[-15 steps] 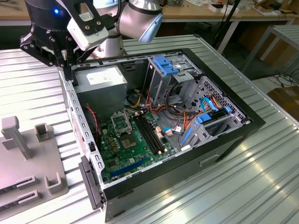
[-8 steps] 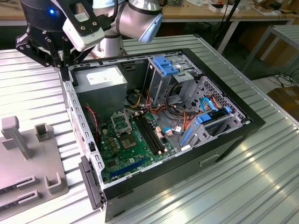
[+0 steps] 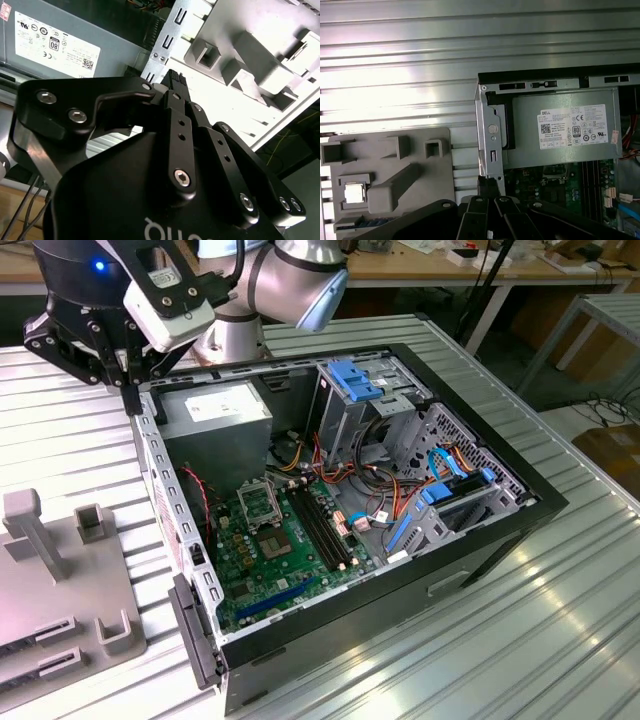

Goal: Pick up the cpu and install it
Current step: 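Reach for the cpu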

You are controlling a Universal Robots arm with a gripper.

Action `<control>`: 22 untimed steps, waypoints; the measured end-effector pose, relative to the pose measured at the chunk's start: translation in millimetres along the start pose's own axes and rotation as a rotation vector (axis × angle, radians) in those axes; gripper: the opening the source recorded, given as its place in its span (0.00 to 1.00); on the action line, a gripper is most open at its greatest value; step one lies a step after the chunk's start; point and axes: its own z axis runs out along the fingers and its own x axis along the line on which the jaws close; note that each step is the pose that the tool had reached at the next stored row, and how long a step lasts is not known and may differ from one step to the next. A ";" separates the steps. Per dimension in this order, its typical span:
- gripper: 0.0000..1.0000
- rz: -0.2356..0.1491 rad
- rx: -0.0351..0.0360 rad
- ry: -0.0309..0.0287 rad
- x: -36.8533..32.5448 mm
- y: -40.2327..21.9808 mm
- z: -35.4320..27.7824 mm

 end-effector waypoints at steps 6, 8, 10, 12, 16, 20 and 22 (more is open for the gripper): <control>0.11 0.000 0.0000 0.0000 4.2 -0.3 0.3; 0.11 0.000 0.0001 0.0000 6.1 -0.5 0.3; 0.11 0.000 0.0001 0.0000 7.4 -0.6 0.4; 0.11 0.000 0.0000 0.0000 8.9 -0.7 0.5; 0.11 0.000 0.0001 0.0001 11.5 -0.9 0.6; 0.11 0.000 0.0001 0.0000 14.4 -1.1 0.8; 0.11 0.000 0.0000 0.0000 16.1 -1.3 0.9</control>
